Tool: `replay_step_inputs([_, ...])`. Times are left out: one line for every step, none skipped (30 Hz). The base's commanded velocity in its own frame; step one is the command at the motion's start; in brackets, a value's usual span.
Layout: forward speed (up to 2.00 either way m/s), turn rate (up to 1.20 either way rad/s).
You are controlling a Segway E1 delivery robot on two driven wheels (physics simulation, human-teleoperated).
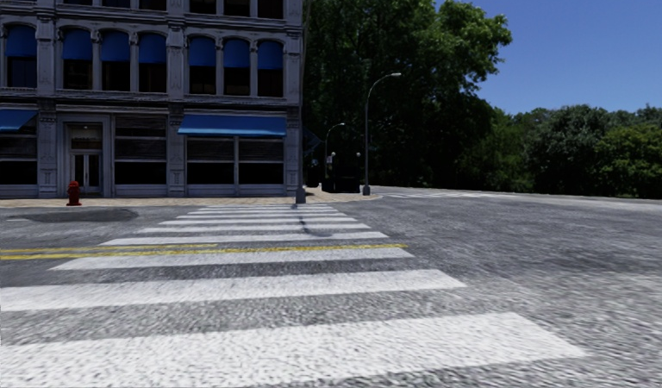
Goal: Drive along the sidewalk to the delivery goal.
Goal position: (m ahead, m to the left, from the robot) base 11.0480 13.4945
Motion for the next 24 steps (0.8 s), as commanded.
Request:
replay_step_inputs([2.00, 0.19])
replay_step_inputs([2.00, 0.19])
replay_step_inputs([2.00, 0.19])
replay_step_inputs([2.00, 0.19])
replay_step_inputs([2.00, 0.19])
replay_step_inputs([2.00, 0.19])
replay_step_inputs([2.00, 0.19])
replay_step_inputs([2.00, 0.19])
replay_step_inputs([2.00, 0.19])
replay_step_inputs([2.00, 0.19])
replay_step_inputs([2.00, 0.19])
replay_step_inputs([2.00, 0.19])
replay_step_inputs([2.00, 0.20])
replay_step_inputs([2.00, 0.24])
replay_step_inputs([2.00, 0.24])
replay_step_inputs([2.00, 0.28])
replay_step_inputs([2.00, 0.32])
replay_step_inputs([2.00, 0.32])
replay_step_inputs([2.00, 0.34])
replay_step_inputs([2.00, 0.34])
replay_step_inputs([2.00, 0.35])
replay_step_inputs([2.00, 0.35])
replay_step_inputs([2.00, 0.35])
replay_step_inputs([2.00, 0.35])
